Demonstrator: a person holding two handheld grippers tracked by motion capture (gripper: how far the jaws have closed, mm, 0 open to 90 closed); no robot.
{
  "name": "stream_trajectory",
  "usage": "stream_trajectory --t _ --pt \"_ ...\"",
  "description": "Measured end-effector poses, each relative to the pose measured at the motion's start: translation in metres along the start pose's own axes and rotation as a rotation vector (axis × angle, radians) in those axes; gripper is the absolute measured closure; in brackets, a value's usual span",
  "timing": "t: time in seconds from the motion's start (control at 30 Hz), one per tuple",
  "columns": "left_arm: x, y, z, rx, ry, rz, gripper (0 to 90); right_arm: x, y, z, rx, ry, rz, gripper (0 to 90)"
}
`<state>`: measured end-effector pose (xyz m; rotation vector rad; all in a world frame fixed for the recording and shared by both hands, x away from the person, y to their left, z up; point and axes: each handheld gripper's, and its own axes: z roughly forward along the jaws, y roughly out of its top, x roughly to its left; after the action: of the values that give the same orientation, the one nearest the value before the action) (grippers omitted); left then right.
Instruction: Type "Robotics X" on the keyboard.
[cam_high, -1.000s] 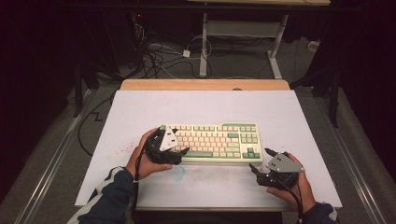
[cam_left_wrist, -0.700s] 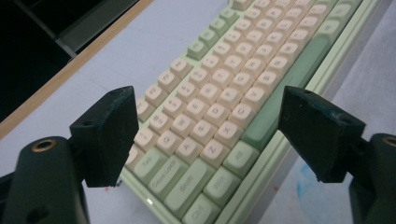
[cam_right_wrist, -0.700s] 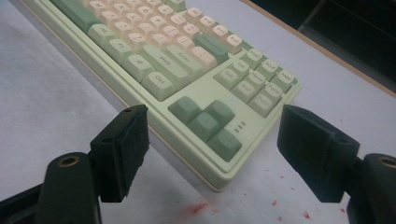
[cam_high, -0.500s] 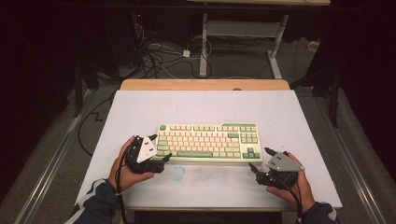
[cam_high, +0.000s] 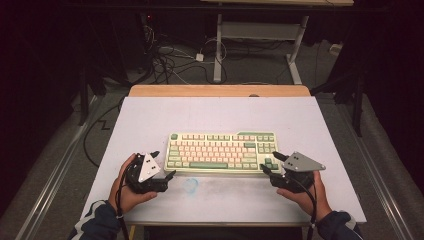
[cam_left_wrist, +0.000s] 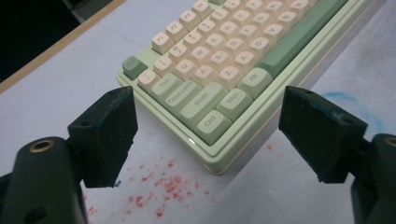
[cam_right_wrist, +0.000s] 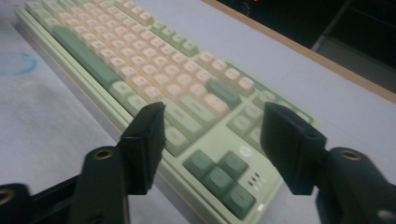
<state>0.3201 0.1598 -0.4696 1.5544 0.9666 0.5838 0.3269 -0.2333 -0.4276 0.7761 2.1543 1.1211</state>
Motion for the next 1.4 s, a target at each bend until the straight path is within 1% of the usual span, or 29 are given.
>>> stream_trajectory --t 0.07,0.13,0.27,0.3,0.37,0.4,0.43,0.47,0.53,0.67,0.73,0.87,0.9,0.97,1.03,1.1,1.17,1.33,1.4 --pt "0.0 -0.001 0.001 0.01 0.004 -0.001 18.4 0.003 0.005 0.005 0.017 0.001 -0.008 54.1" --pt "0.0 -0.002 0.002 0.014 0.003 -0.002 18.4 0.004 0.01 0.012 0.034 0.024 -0.017 60.6" --pt "-0.002 -0.004 0.004 0.033 -0.001 0.011 18.4 0.006 0.021 0.029 0.066 0.062 -0.039 73.8" --pt "-0.002 -0.004 0.004 0.034 -0.002 0.011 18.4 0.007 0.024 0.033 0.071 0.075 -0.042 76.9" --pt "-0.002 -0.005 0.004 0.037 -0.002 0.011 18.4 0.011 0.031 0.042 0.068 0.086 -0.053 83.9" --pt "-0.002 -0.005 0.004 0.037 -0.002 0.008 18.4 0.013 0.034 0.046 0.071 0.109 -0.059 86.7" --pt "-0.001 -0.005 0.004 0.036 0.001 0.007 18.5 0.015 0.037 0.05 0.073 0.122 -0.067 88.5" --pt "-0.001 -0.005 0.004 0.042 0.002 0.01 18.6 0.017 0.04 0.055 0.077 0.122 -0.074 89.9" --pt "-0.001 -0.006 0.004 0.043 -0.001 0.007 18.6 0.02 0.047 0.064 0.084 0.143 -0.08 90.0" --pt "-0.002 -0.007 0.004 0.051 -0.009 0.011 18.6 0.025 0.057 0.083 0.109 0.147 -0.105 90.0" --pt "-0.002 -0.008 0.004 0.056 -0.01 0.019 18.6 0.028 0.061 0.092 0.129 0.14 -0.124 90.0" --pt "-0.004 -0.008 0.004 0.058 -0.016 0.019 18.6 0.03 0.065 0.106 0.147 0.144 -0.126 90.0" --pt "-0.004 -0.008 0.004 0.056 -0.017 0.014 18.6 0.031 0.066 0.11 0.154 0.148 -0.125 90.0" --pt "-0.004 -0.009 0.004 0.06 -0.018 0.018 18.6 0.032 0.066 0.116 0.17 0.14 -0.136 90.0" --pt "-0.004 -0.009 0.004 0.066 -0.021 0.018 18.6 0.031 0.066 0.122 0.19 0.142 -0.133 90.0" --pt "-0.005 -0.01 0.005 0.071 -0.024 0.021 18.6 0.031 0.065 0.126 0.201 0.132 -0.129 90.0" --pt "-0.005 -0.01 0.005 0.076 -0.026 0.026 18.6 0.029 0.064 0.13 0.206 0.134 -0.124 90.0" --pt "-0.005 -0.012 0.006 0.086 -0.028 0.032 18.6 0.03 0.062 0.136 0.235 0.122 -0.117 90.0" --pt "-0.006 -0.012 0.006 0.087 -0.03 0.032 18.6 0.029 0.062 0.137 0.229 0.123 -0.109 90.0"
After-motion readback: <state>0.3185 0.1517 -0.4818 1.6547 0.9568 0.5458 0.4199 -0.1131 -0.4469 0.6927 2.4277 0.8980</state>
